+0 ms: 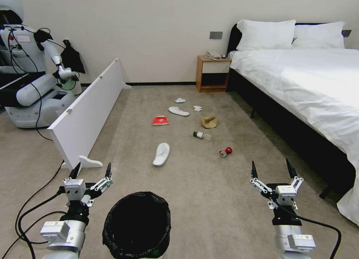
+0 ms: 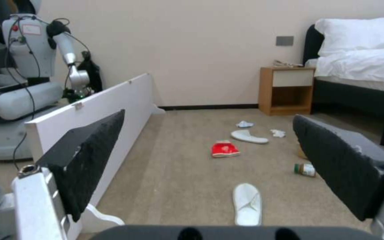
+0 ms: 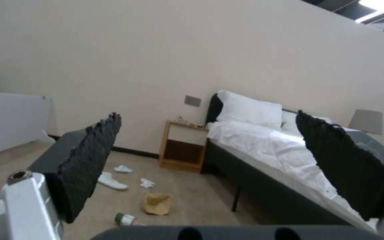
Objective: Pick up the trash bin, then pick up the garbage from the floor and place it into the trash bin.
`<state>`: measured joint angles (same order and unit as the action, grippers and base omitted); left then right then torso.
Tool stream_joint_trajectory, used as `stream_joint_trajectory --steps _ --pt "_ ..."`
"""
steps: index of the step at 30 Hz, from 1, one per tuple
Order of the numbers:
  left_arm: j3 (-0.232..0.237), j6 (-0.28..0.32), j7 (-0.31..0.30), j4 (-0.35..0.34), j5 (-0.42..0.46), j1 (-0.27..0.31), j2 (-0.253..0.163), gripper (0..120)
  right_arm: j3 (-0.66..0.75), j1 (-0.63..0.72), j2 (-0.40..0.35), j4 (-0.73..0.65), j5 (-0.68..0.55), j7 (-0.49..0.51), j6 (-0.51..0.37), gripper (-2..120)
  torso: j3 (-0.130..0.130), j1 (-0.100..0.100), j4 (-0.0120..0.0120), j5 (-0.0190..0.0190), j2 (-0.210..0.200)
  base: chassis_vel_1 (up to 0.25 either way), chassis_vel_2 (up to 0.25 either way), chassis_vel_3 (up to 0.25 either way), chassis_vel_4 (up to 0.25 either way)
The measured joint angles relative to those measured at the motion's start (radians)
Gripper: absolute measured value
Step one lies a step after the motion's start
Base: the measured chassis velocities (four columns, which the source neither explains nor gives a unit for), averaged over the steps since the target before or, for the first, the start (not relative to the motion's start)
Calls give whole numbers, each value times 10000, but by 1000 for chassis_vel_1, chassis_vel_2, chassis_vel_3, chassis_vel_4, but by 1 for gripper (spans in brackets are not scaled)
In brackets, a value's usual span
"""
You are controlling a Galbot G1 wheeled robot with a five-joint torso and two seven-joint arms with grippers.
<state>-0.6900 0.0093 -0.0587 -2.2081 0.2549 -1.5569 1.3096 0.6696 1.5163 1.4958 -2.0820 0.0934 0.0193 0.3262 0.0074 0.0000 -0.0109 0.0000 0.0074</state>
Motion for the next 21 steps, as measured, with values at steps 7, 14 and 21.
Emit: stream_joint_trajectory --steps 7,14,21 --pt "-32 132 -1 -53 35 -25 -14 100 1 60 -42 -29 -3 -8 0 100 -1 0 0 0 1 0 0 0 0" --pt "-140 1088 30 -303 310 -314 -263 100 5 168 -50 -158 -21 -14 4 100 0 0 0 0 0 0 0 0 0" --pt "-455 3239 16 -634 1226 -651 -945 100 27 427 -61 -437 -29 -21 -5 100 -1 0 0 0 1 0 0 0 0"
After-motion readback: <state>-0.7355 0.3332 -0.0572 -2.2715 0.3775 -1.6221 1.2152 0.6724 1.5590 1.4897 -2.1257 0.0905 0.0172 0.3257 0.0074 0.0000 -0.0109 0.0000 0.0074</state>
